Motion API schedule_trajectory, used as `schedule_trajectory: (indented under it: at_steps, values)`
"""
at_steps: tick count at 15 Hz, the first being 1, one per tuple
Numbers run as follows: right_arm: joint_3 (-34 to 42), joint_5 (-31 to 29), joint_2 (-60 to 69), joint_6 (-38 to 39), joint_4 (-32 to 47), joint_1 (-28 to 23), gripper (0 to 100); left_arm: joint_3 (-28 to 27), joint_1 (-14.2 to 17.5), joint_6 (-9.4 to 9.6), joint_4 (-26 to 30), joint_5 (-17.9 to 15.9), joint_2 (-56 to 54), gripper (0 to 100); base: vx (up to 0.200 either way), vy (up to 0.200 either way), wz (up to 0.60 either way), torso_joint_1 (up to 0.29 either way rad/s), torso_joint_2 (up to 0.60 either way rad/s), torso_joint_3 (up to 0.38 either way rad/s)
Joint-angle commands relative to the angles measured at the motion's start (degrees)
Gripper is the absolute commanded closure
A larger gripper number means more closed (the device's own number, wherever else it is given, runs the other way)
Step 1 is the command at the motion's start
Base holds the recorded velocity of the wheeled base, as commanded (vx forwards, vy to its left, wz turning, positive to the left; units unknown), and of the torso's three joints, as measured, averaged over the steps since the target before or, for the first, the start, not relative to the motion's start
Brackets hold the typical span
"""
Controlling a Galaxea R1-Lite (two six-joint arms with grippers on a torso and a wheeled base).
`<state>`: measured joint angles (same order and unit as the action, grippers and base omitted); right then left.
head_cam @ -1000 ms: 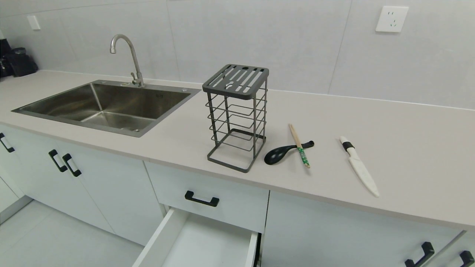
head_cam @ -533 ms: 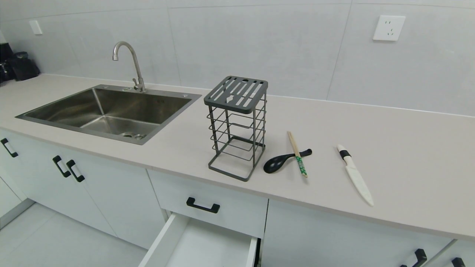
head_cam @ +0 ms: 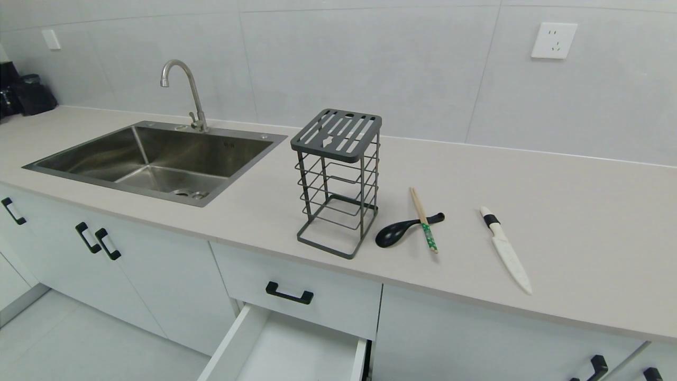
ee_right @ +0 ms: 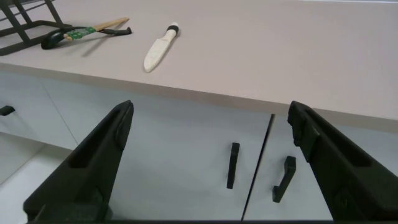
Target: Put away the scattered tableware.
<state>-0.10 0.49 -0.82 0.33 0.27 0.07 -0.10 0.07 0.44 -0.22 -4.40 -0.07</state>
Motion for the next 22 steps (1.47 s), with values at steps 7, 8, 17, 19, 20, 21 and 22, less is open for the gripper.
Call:
schedule_trajectory:
  at_steps: [7, 8, 17, 19, 20, 21, 22]
  values:
    - [-3.1, 0.0, -0.3, 1.9, -6.3, -0.4, 0, 0.0, 0.0, 0.00, 0.0, 0.0, 0.1, 0, 0.000, 0.000, 0.00, 0.000, 0.00, 0.000]
    - [-8.8, 0.7, -3.7, 1.1, -8.9, -1.4, 0, 0.0, 0.0, 0.00, 0.0, 0.0, 0.1, 0, 0.000, 0.000, 0.00, 0.000, 0.00, 0.000]
    - [-23.5, 19.0, -38.3, -7.7, -8.8, 0.2, 0, 0.0, 0.0, 0.00, 0.0, 0.0, 0.1, 0, 0.000, 0.000, 0.00, 0.000, 0.00, 0.000]
    - [-26.3, 18.5, -45.2, -7.8, -7.9, 5.4, 0, 0.0, 0.0, 0.00, 0.0, 0.0, 0.1, 0, 0.000, 0.000, 0.00, 0.000, 0.00, 0.000]
    - [-30.3, 17.3, -49.4, -7.7, -4.6, 8.5, 0, 0.0, 0.0, 0.00, 0.0, 0.0, 0.1, 0, 0.000, 0.000, 0.00, 0.000, 0.00, 0.000]
    - [-34.2, 13.9, -52.3, -7.7, -0.5, 10.0, 0, 0.0, 0.0, 0.00, 0.0, 0.0, 0.1, 0, 0.000, 0.000, 0.00, 0.000, 0.00, 0.000]
    - [-36.9, 11.1, -54.6, -7.4, 2.2, 12.4, 0, 0.0, 0.0, 0.00, 0.0, 0.0, 0.1, 0, 0.000, 0.000, 0.00, 0.000, 0.00, 0.000]
